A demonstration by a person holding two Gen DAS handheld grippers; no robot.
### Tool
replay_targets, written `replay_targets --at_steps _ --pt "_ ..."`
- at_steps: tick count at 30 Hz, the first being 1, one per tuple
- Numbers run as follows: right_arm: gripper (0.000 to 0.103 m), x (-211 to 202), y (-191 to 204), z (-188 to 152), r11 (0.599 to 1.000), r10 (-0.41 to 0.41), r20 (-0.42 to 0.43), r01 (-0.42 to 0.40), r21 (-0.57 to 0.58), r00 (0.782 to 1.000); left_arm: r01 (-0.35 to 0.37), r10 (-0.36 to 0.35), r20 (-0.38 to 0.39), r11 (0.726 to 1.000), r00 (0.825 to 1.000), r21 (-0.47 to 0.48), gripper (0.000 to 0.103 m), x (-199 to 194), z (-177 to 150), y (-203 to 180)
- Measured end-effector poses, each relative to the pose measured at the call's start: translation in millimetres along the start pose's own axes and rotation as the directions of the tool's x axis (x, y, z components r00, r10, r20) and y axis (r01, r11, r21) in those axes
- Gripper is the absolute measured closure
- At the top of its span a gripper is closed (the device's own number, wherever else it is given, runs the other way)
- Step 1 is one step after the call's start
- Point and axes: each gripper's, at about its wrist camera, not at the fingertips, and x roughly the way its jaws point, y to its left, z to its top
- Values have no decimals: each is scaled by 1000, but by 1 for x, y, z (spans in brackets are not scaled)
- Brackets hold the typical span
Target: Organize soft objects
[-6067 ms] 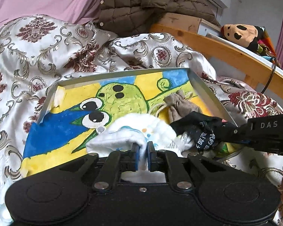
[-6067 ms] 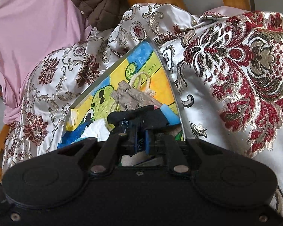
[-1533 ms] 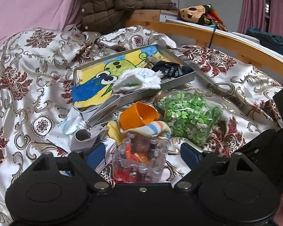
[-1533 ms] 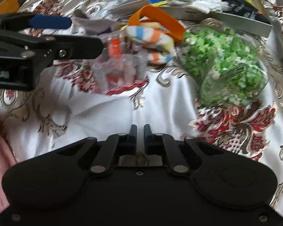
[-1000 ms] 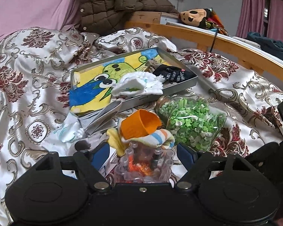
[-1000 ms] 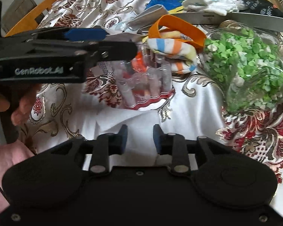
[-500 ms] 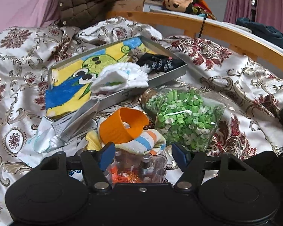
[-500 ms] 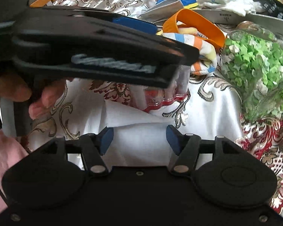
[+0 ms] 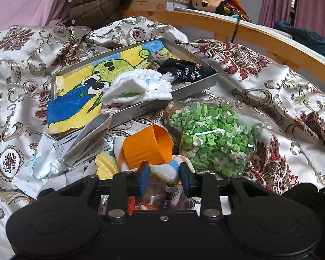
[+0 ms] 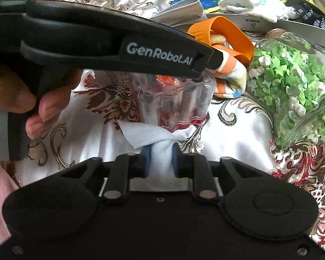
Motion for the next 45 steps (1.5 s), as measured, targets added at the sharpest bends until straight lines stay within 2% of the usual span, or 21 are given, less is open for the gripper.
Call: replay_targets --at_steps 2,7,10,15,24,28,33,38,42,45 --pt "97 1 -1 0 1000 3 -2 -3 1 1000 -2 2 -1 1000 1000 16 84 0 -1 -2" --pt "99 -6 -10 2 1000 19 3 -19 20 1000 -15 15 1 999 1000 46 93 -1 -2 -8" --pt "101 -12 -13 4 999 24 15 -24 29 1000 -20 19 13 999 1000 49 95 -5 -1 -9" --pt "102 -31 -21 7 998 45 79 -49 51 996 -28 26 93 999 995 27 96 -26 7 -8" --pt "102 -67 -26 9 994 57 187 -72 78 981 -23 36 227 998 973 -59 96 -69 18 -5" --pt "102 -85 -32 10 991 73 242 -96 88 967 -16 42 289 996 956 -90 96 -89 20 -5" --pt "102 -114 -46 12 983 97 333 -143 116 938 -12 65 372 990 926 -142 96 -112 25 -2" --pt "102 -144 -63 18 976 95 447 -171 133 890 -18 100 433 982 896 -190 96 -129 29 -1" --pt "102 -158 -75 26 977 81 512 -171 131 855 -28 124 460 977 879 -209 96 -135 32 -1" --pt "102 -166 -86 38 981 69 566 -160 113 821 -33 136 481 976 866 -217 96 -136 37 -1"
